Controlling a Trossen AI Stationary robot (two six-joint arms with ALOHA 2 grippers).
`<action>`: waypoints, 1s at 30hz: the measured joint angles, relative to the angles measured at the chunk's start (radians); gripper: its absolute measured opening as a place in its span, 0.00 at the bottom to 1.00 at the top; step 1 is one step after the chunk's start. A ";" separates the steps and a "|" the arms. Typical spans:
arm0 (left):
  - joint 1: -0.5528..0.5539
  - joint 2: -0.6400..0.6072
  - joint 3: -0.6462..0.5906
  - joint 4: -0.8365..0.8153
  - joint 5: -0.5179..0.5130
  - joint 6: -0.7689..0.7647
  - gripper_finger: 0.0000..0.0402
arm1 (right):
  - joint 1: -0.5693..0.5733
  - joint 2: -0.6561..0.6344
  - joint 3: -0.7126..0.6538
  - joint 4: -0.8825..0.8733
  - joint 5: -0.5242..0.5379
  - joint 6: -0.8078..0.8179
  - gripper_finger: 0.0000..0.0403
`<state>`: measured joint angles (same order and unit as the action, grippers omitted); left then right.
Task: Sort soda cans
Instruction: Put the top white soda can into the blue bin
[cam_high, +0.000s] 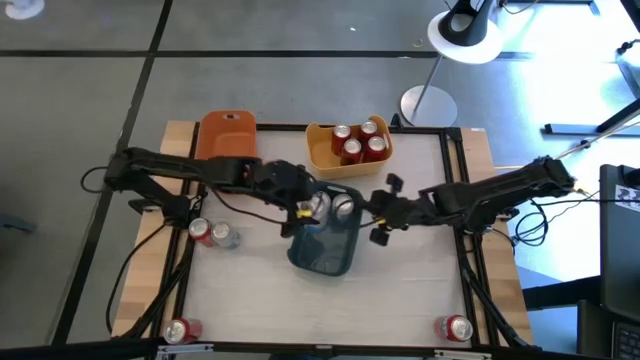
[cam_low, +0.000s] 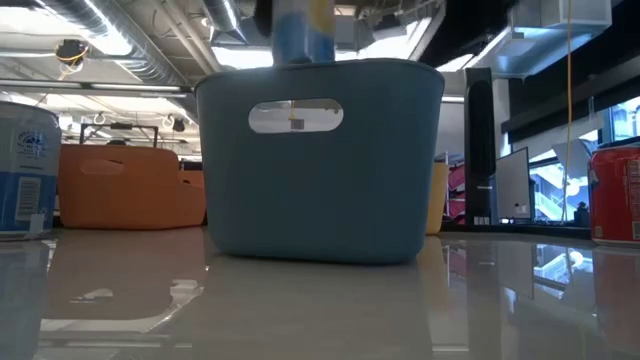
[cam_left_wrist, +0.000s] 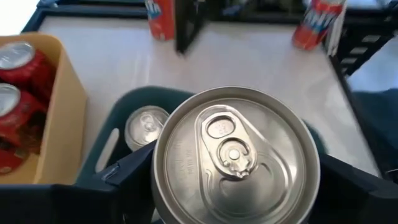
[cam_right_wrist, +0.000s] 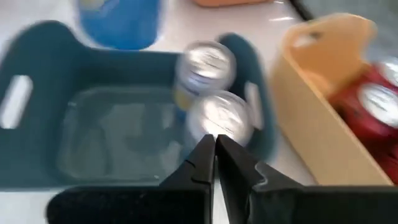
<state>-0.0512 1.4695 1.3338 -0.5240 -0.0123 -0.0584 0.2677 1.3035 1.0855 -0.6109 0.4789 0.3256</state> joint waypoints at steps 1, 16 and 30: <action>-0.004 0.021 0.000 0.011 -0.009 0.005 0.74 | 0.010 -0.008 0.000 -0.017 0.030 0.020 0.05; -0.015 0.334 0.000 0.258 -0.059 0.006 0.76 | 0.041 -0.010 0.000 -0.036 0.124 0.049 0.05; -0.013 0.404 -0.001 0.281 -0.062 -0.009 0.76 | 0.041 -0.010 0.000 -0.035 0.124 0.064 0.05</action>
<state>-0.0647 1.8732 1.3331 -0.2432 -0.0738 -0.0677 0.3092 1.2938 1.0855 -0.6460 0.6029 0.3900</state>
